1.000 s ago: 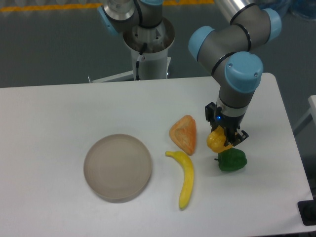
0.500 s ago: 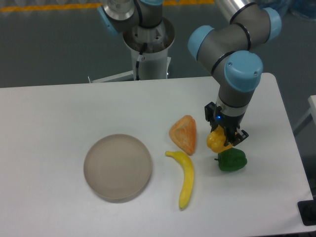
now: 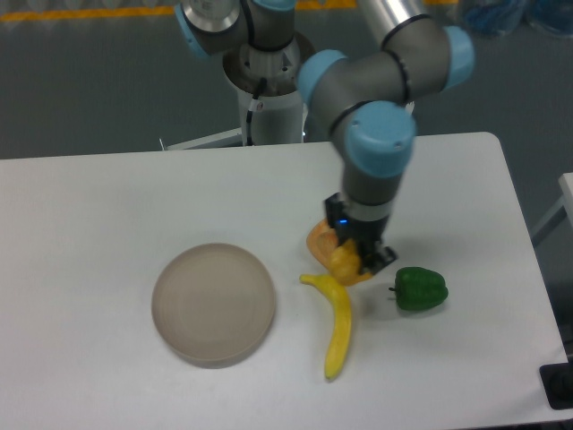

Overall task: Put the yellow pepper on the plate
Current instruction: 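Carry the yellow pepper over the banana toward the grey plate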

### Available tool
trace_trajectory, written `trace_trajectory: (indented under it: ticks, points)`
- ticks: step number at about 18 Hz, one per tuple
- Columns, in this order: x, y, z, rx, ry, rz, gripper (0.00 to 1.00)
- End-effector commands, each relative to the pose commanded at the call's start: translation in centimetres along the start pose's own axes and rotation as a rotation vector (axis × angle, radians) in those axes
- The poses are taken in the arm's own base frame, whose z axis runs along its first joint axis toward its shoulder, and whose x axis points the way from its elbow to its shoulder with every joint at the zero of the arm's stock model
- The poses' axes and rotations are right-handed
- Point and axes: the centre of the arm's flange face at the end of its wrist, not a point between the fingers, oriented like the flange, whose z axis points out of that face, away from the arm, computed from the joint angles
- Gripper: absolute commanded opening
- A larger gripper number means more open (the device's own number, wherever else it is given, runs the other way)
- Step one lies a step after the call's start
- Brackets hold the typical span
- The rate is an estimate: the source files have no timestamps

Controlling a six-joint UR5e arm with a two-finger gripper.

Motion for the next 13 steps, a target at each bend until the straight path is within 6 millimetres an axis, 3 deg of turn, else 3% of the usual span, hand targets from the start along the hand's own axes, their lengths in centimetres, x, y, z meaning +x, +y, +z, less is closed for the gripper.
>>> trace_trajectory:
  ticks: [6, 13]
  points:
    - [3.8, -7.1, 2.3, 0.003, 0.034, -0.01, 0.26]
    - [6.3, -12.2, 6.7, -0.01, 0.076, 0.009, 0.28]
